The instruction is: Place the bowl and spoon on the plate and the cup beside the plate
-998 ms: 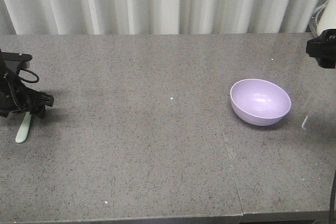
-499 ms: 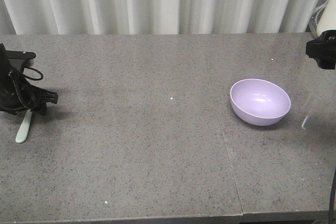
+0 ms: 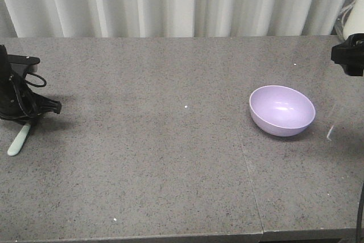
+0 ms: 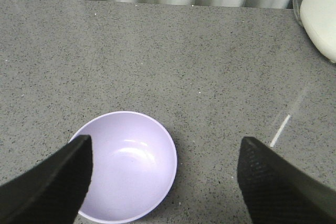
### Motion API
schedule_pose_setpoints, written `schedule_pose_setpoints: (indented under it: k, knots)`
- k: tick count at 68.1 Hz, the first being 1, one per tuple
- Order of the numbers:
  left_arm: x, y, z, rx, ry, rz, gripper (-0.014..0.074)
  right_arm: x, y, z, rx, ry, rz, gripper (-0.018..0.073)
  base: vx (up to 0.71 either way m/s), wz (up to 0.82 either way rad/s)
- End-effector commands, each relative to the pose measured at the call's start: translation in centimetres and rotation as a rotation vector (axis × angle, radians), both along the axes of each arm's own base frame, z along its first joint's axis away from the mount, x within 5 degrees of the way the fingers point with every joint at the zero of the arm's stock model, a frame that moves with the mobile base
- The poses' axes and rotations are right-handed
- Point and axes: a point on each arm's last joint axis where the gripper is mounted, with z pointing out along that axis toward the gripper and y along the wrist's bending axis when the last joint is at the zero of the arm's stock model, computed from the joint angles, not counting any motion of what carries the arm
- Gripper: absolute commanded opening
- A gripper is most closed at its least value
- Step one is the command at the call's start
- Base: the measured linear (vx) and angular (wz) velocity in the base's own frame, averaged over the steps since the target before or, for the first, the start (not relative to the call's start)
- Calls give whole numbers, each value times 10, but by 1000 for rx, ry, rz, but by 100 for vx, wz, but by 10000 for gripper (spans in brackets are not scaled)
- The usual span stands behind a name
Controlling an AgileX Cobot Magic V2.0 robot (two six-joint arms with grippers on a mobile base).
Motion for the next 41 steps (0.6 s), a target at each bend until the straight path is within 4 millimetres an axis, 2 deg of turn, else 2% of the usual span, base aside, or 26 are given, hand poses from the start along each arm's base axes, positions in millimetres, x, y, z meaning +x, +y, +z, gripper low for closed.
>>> schedule_pose_setpoints:
  k: [1, 9, 16, 22, 32, 41]
  knots:
    - [-2, 1, 45, 13, -109, -2, -6, -2, -2, 19, -2, -102, -13, 562, 0, 0]
    - [-7, -1, 92, -11, -261, 4, -6, -2, -2, 19, 5, -95, -12, 562, 0, 0]
    - [-20, -6, 138, -61, -418, 8, -3, -2, -1, 18, 34, -93, -18, 562, 0, 0]
    - [-34, -9, 167, -102, -529, 5, -1, -2, -1, 19, 36, -94, -19, 562, 0, 0]
    - [-57, -13, 201, -123, -647, -33, 0, 5, -2, 18, 41, -102, -31, 562, 0, 0]
    - [-70, -14, 215, -123, -693, -39, 1, 27, -3, 9, 44, 11, -30, 562, 0, 0]
